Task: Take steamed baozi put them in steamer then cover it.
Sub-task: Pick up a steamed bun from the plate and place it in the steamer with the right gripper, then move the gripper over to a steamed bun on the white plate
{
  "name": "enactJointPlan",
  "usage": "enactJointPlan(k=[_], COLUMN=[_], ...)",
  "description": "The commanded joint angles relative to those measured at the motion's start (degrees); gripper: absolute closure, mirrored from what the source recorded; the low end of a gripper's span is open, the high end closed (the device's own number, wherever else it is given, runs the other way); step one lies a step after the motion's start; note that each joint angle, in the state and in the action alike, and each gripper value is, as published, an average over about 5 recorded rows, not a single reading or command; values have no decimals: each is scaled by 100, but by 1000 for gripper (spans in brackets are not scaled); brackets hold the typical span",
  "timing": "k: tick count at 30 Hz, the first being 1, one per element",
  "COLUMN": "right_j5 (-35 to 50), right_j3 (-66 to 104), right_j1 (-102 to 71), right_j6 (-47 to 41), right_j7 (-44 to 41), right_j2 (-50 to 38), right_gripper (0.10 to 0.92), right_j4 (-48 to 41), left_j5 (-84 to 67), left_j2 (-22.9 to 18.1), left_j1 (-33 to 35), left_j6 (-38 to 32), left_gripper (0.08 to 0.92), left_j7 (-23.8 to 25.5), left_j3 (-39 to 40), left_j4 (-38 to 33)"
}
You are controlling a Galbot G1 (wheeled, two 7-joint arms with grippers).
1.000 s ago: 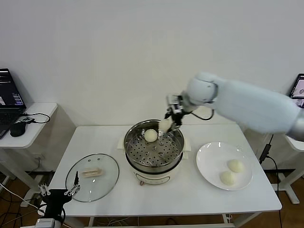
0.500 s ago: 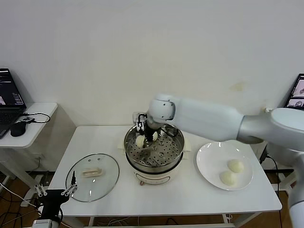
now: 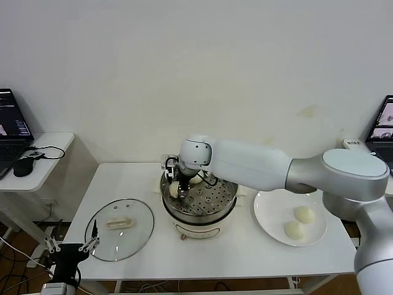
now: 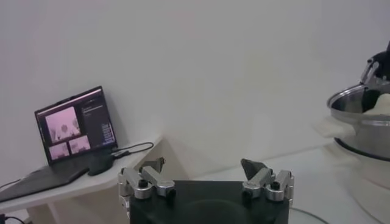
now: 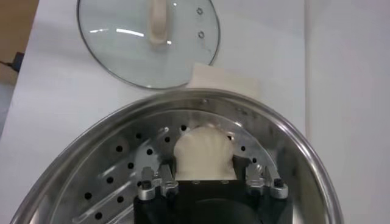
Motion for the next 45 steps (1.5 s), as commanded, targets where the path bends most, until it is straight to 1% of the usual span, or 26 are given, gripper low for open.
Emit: enactJointPlan(k=[1, 3, 6, 12, 15, 19, 25, 29, 33, 39, 45], right_j5=[-72, -207, -437, -689, -952, -1482, -2419, -2863, -3218, -3613, -3830], right_j3=[42, 34, -80, -384, -504, -507, -230, 556, 1431, 2508, 3098], right_j1=[171, 452, 969, 1778, 1940, 1766, 836, -332, -1512, -3029, -3711], right_j6=[20, 214, 612, 1390, 1733, 2064, 2354, 2402, 2434, 2504, 2590], right_j7=[-358, -729, -1219, -1825, -2104, -2321, -2249, -2124, -2004, -1875, -1789], right_j2=[-234, -591, -1273, -2814, -3584, -4647, -5521, -5893, -6020, -5798, -5472], right_gripper=[230, 210, 204, 202, 203, 203, 203, 202, 203, 202, 203], right_j4=[261, 518, 947, 1946, 2352, 2696, 2843, 2802, 2644, 2217, 1783], left_j5=[1, 1, 2, 17, 46, 63, 68, 76, 90, 130, 175], left_j2=[6, 14, 48, 126, 172, 264, 355, 372, 365, 319, 279], left_j1=[-13, -39, -74, -151, -181, -188, -219, -233, -229, -191, -130], left_j6=[10, 19, 31, 37, 27, 14, 14, 14, 17, 18, 15], left_gripper=[177, 177, 177, 177, 177, 177, 177, 177, 177, 177, 177], left_j7=[7, 12, 21, 32, 31, 30, 33, 35, 35, 35, 32], left_j3=[-2, -3, 8, 82, 130, 198, 250, 260, 255, 240, 220], left_j4=[5, 10, 25, 101, 178, 265, 331, 366, 365, 374, 398])
